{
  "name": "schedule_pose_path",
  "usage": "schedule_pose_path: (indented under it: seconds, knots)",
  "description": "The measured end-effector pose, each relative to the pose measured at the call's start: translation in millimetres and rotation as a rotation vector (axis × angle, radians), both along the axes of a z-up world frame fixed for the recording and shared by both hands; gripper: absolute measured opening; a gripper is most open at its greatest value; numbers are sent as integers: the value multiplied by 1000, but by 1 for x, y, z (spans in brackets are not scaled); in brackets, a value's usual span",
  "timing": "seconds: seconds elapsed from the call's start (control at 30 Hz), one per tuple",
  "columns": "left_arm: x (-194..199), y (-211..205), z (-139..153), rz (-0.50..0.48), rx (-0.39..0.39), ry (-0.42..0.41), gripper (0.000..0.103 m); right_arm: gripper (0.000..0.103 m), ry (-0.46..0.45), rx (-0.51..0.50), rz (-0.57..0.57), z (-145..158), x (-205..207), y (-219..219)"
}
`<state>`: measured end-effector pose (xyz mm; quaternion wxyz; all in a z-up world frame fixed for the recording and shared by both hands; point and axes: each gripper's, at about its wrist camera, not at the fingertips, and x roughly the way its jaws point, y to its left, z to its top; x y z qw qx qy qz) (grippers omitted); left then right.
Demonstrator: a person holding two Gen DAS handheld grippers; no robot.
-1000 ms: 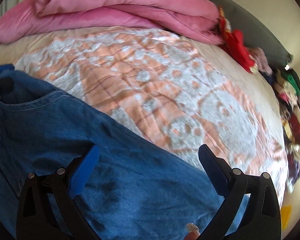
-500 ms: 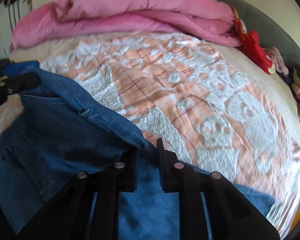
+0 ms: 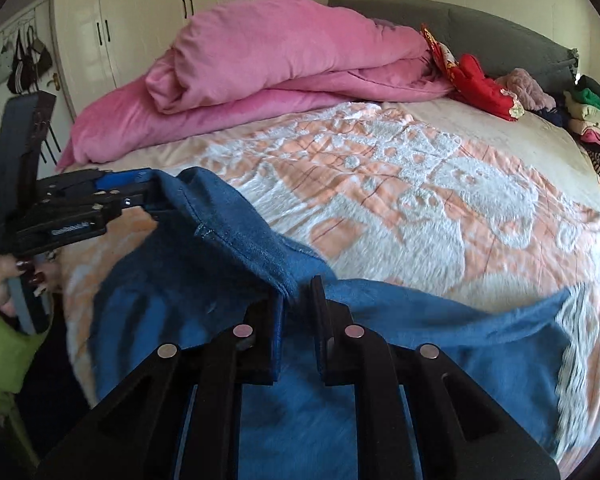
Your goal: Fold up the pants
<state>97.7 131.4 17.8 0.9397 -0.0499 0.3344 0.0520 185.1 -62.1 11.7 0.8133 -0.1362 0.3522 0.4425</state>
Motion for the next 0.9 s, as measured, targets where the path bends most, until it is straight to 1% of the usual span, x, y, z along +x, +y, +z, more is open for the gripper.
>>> schedule_pose_path:
  seconds: [0.13, 0.27, 0.4, 0.47, 0.53, 0.6, 0.67, 0.7, 0.73, 0.77, 0.8, 0.83, 0.9]
  knots:
    - [-24, -2, -2, -16, -13, 3, 32, 12, 33, 13, 33, 2, -30, -12]
    - [-48, -3, -5, -43, -33, 9, 32, 12, 44, 18, 70, 3, -64, -20]
    - [-66, -9, -11, -70, -5, 34, 32, 12, 61, 16, 98, 1, -99, -28]
    - [-73, -10, -16, -78, -4, 57, 32, 12, 76, 10, 113, -4, -114, -30]
    - [-77, -11, -20, -77, 2, 74, 32, 7, 95, 7, 141, -9, -127, -32]
    - [-82, -13, -24, -79, 7, 91, 32, 5, 83, -15, 147, -14, -137, -30]
    - [-86, -15, -27, -79, 8, 100, 32, 6, 36, -46, 154, -17, -148, -30]
    - [-87, -15, -27, -79, 6, 100, 32, 10, 9, -53, 149, -17, -150, -30]
    - [-89, -15, -27, -77, -1, 100, 32, 16, -33, -73, 151, -16, -152, -30]
    - [-90, -14, -26, -75, -9, 98, 32, 36, -68, -97, 153, -16, -154, -29]
    - [-90, -13, -25, -73, -15, 95, 32, 51, -121, -130, 143, -17, -155, -28]
    - [-90, -12, -24, -71, -19, 94, 32, 52, -199, -190, 137, -21, -156, -24]
    - [-90, -12, -22, -68, -29, 91, 32, 51, -313, -278, 157, -29, -160, -16]
